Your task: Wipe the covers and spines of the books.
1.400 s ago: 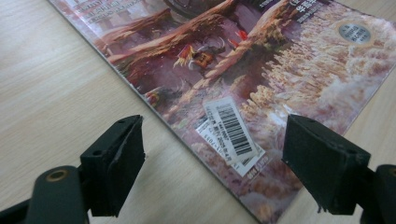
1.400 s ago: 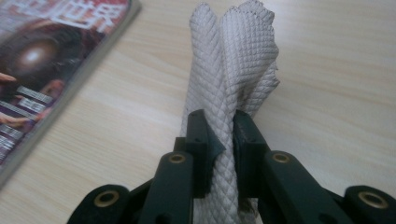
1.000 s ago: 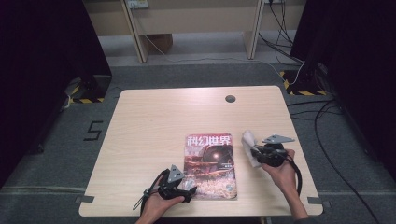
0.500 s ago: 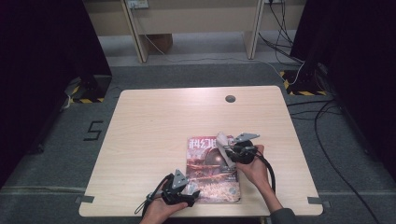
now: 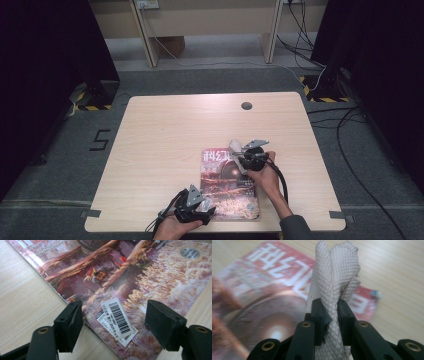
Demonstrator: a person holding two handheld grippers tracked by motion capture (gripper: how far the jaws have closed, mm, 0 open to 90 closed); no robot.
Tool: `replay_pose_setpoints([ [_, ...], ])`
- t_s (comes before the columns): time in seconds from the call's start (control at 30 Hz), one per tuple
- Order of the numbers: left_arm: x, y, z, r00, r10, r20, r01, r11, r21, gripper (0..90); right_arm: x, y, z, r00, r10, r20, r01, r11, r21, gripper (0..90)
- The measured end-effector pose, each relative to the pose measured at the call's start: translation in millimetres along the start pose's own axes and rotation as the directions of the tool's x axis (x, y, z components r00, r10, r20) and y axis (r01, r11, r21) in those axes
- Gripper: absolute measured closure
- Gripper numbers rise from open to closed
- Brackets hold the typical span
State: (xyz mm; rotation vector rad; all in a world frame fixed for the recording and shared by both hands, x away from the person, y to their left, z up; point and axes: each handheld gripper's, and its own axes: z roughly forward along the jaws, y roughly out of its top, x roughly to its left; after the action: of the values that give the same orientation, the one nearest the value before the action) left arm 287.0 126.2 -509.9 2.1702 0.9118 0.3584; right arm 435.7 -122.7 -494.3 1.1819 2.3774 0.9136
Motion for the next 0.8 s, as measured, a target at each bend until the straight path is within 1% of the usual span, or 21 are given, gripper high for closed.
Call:
replay_pose_setpoints([
  [0.07, 0.7, -0.4, 0.2, 1.0, -0.003, 0.006, 0.003, 1.0, -0.003, 29.3, -8.3, 0.7, 1.3, 0.9997, 0.005, 0.024, -0.005, 1.0, -0.006, 78.6],
  [0.17, 0.8, -0.8, 0.2, 0.9999, -0.01, 0.005, 0.01, 0.9999, -0.004, 29.1, -17.0, 2.2, 2.1, 0.9983, 0.003, 0.059, -0.003, 1.0, -0.002, 78.6],
  [0.23, 0.8, -1.0, 0.2, 0.9999, -0.009, 0.005, 0.009, 0.9999, -0.007, 29.1, -22.5, 2.5, 3.0, 0.998, 0.019, 0.06, -0.018, 1.0, -0.01, 78.6],
  [0.27, 0.8, -0.9, 0.3, 0.9999, -0.009, 0.006, 0.009, 0.9999, -0.006, 29.1, -24.3, 2.6, 3.4, 0.9979, 0.018, 0.062, -0.017, 1.0, -0.012, 78.5],
  [0.33, 0.4, -0.9, 0.2, 1.0, -0.004, 0.003, 0.004, 1.0, -0.008, 29.1, -25.9, 3.3, 4.2, 0.9974, 0.024, 0.068, -0.023, 1.0, -0.013, 78.4],
  [0.37, 0.0, -0.9, 0.0, 1.0, 0.001, -0.001, -0.001, 1.0, -0.008, 29.1, -27.2, 3.9, 4.6, 0.9974, 0.013, 0.071, -0.012, 1.0, -0.014, 78.3],
  [0.47, -1.1, -0.7, -0.5, 0.9999, 0.015, -0.007, -0.015, 0.9999, -0.007, 29.1, -27.8, 4.2, 4.9, 0.9973, 0.019, 0.071, -0.018, 1.0, -0.01, 78.1],
  [0.57, -1.5, -1.0, -0.6, 0.9998, 0.016, -0.011, -0.016, 0.9998, -0.009, 29.1, -31.5, 4.2, 5.8, 0.9971, 0.032, 0.07, -0.03, 0.999, -0.022, 78.1],
  [0.7, -0.7, -0.8, -0.6, 0.9999, 0.016, -0.006, -0.016, 0.9998, -0.006, 29.1, -30.8, 5.3, 6.4, 0.9965, 0.022, 0.081, -0.021, 1.0, -0.017, 78.1],
  [0.8, 0.2, -1.1, -0.1, 1.0, 0.009, 0.0, -0.009, 0.9999, -0.01, 29.0, -30.9, 5.7, 7.4, 0.9959, 0.016, 0.089, -0.014, 1.0, -0.021, 78.1],
])
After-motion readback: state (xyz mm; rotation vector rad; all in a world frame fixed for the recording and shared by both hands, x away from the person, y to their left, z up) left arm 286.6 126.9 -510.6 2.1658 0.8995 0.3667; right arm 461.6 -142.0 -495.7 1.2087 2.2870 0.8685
